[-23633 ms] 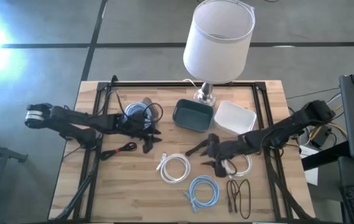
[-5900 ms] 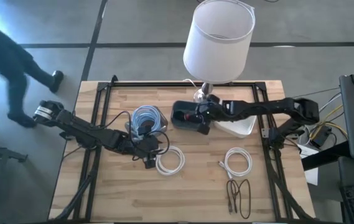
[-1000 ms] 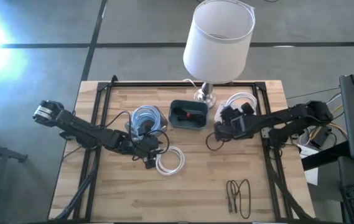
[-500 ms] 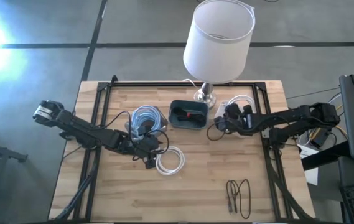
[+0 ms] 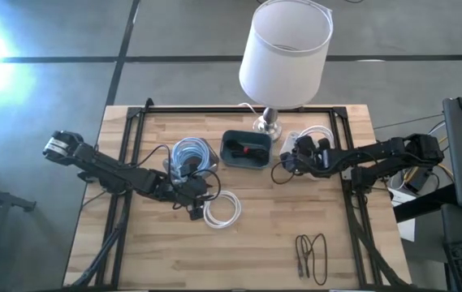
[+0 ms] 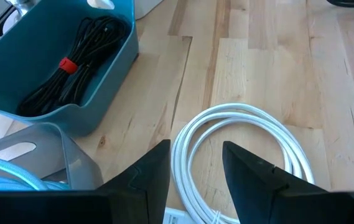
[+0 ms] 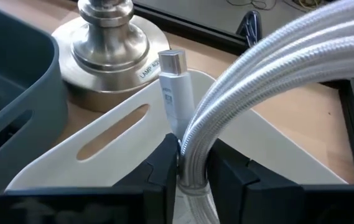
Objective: Pick & Place USB Port
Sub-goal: Put the right white HDMI cable into the white bin, then put the white HDMI cable into the white bin
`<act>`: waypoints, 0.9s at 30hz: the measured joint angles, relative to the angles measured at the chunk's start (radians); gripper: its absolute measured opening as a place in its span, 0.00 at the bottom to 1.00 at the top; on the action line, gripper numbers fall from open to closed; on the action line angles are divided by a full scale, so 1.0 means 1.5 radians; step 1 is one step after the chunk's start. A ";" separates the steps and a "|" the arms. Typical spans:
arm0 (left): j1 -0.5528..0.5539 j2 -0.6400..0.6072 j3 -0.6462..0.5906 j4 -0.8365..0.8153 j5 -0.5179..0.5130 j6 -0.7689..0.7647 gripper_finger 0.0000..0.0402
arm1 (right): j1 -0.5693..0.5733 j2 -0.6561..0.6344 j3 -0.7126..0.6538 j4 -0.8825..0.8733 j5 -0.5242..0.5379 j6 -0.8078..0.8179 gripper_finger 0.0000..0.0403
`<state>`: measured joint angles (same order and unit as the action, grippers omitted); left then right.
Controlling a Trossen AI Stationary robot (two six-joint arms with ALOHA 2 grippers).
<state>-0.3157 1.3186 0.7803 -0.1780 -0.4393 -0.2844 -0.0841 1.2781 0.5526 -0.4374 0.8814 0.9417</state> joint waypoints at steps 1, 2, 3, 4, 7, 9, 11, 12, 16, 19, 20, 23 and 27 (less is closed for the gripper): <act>0.000 0.000 0.000 0.000 0.000 0.000 0.37 | 0.000 0.000 0.000 0.000 0.000 -0.002 0.19; 0.000 0.000 0.000 0.000 0.000 0.000 0.37 | 0.000 0.000 0.000 0.000 0.000 -0.002 0.21; 0.000 0.000 0.000 0.000 0.000 0.000 0.37 | 0.000 0.000 0.000 0.000 -0.002 -0.002 0.23; 0.000 0.000 0.000 0.000 0.000 0.000 0.37 | 0.000 0.000 0.000 0.000 -0.005 -0.002 0.24; 0.000 0.000 0.000 0.000 0.000 0.000 0.37 | 0.000 0.000 0.000 0.000 -0.010 -0.002 0.29; 0.000 0.000 0.000 0.000 0.000 0.000 0.37 | 0.000 0.000 0.000 0.001 -0.012 -0.002 0.32; 0.000 0.000 0.000 0.000 0.000 0.001 0.37 | 0.000 0.000 0.001 0.002 -0.013 -0.002 0.34; 0.000 0.000 0.000 0.000 0.000 0.001 0.37 | 0.000 0.000 0.001 0.002 -0.013 -0.002 0.35; 0.000 0.000 0.000 0.000 0.000 0.001 0.37 | 0.000 0.000 0.001 0.002 -0.012 -0.004 0.38; 0.000 0.000 0.000 0.000 0.000 0.001 0.37 | 0.000 0.000 0.002 0.001 -0.013 -0.003 0.40; 0.000 0.000 0.000 0.000 0.000 0.001 0.37 | 0.000 0.000 0.004 -0.002 -0.017 -0.002 0.40; 0.000 0.000 0.000 0.001 0.000 0.001 0.37 | 0.000 -0.001 0.020 -0.003 -0.040 -0.020 0.42; 0.000 0.000 0.000 0.001 0.000 0.001 0.37 | 0.001 -0.001 0.047 -0.004 -0.050 -0.082 0.43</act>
<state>-0.3153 1.3186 0.7803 -0.1761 -0.4397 -0.2836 -0.0834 1.2774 0.6232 -0.4427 0.8071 0.8186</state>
